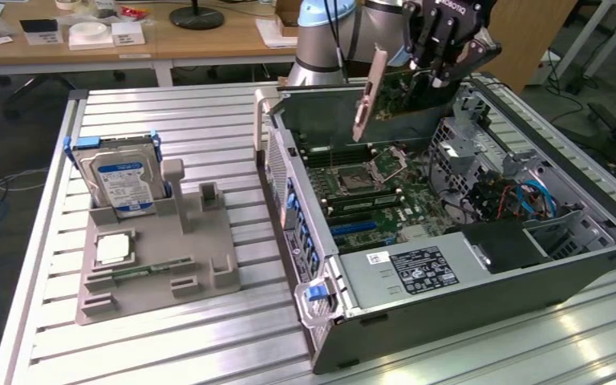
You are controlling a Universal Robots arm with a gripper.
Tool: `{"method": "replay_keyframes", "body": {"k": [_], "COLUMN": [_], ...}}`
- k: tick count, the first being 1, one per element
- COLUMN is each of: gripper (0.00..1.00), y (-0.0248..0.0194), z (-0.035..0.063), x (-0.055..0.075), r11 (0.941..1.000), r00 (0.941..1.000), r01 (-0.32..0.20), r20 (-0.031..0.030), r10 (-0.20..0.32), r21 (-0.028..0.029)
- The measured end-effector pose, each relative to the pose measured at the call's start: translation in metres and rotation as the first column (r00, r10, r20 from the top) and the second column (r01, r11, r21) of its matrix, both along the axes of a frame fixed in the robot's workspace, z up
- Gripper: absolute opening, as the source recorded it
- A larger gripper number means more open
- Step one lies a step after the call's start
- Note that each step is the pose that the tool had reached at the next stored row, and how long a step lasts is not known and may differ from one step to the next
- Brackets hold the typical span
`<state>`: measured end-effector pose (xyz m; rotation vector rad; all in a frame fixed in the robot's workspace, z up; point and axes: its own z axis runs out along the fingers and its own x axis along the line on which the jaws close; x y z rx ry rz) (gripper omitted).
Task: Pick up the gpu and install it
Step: 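Insert the gpu into the slot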
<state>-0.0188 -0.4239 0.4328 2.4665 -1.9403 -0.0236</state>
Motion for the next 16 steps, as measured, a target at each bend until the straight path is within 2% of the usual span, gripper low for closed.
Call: {"method": "replay_keyframes", "body": {"k": [3, 9, 16], "gripper": [0.28, 0.28, 0.28], "y": [-0.0001, -0.0001, -0.0001], "z": [-0.0037, -0.0105, -0.0107], "x": [-0.0004, -0.0005, -0.0006], "r11": [1.0, 0.998, 0.9979], "r00": [0.9999, 0.9979, 0.9977], "r01": [0.007, 0.063, 0.065], "r20": [0.0077, 0.0165, 0.0175], "r10": [-0.007, -0.063, -0.065], "r21": [-0.0001, 0.0001, 0.0002]}}
